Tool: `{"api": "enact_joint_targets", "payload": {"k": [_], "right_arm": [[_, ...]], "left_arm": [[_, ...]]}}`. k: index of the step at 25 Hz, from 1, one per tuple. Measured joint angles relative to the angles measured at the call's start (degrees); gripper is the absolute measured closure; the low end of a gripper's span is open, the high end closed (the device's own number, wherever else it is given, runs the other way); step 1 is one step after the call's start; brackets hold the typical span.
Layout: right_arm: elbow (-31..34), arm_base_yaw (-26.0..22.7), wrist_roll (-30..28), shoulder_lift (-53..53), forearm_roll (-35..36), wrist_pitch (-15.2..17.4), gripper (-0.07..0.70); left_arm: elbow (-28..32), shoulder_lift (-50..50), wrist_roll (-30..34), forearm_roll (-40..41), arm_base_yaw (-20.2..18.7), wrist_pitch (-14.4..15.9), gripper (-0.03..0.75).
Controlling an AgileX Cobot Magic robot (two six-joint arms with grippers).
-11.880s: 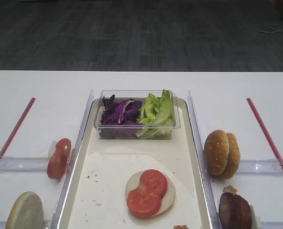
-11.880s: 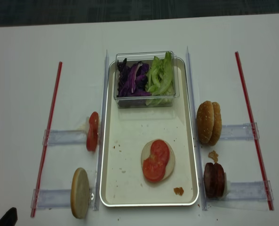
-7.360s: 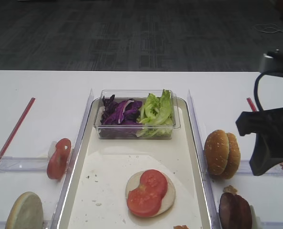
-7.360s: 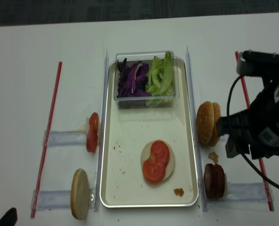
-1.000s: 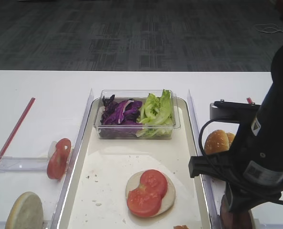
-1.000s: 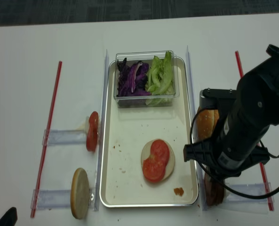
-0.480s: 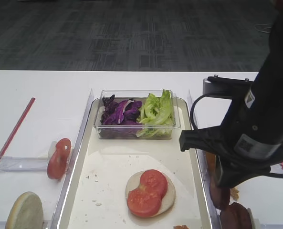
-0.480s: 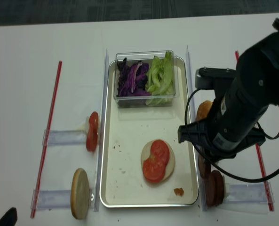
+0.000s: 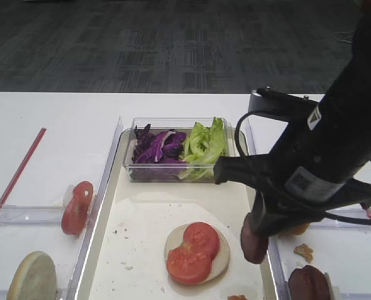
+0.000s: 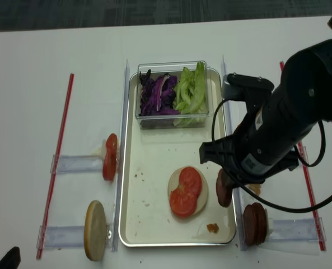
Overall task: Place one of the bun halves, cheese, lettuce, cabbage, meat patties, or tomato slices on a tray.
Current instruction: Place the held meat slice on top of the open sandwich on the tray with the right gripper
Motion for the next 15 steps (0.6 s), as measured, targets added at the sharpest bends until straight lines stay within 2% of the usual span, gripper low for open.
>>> {"api": "enact_joint_targets", "payload": {"k": [8, 15], "right_arm": [[0.1, 0.0, -6.3, 0.1, 6.8, -5.5, 0.509], [0.1, 0.0, -13.5, 4.1, 14.0, -8.0, 0.509]], "left_arm": [[0.0, 0.0, 0.0, 0.0, 0.0, 0.0, 0.409], [0.0, 0.0, 0.0, 0.0, 0.0, -0.1, 0.409]]}}
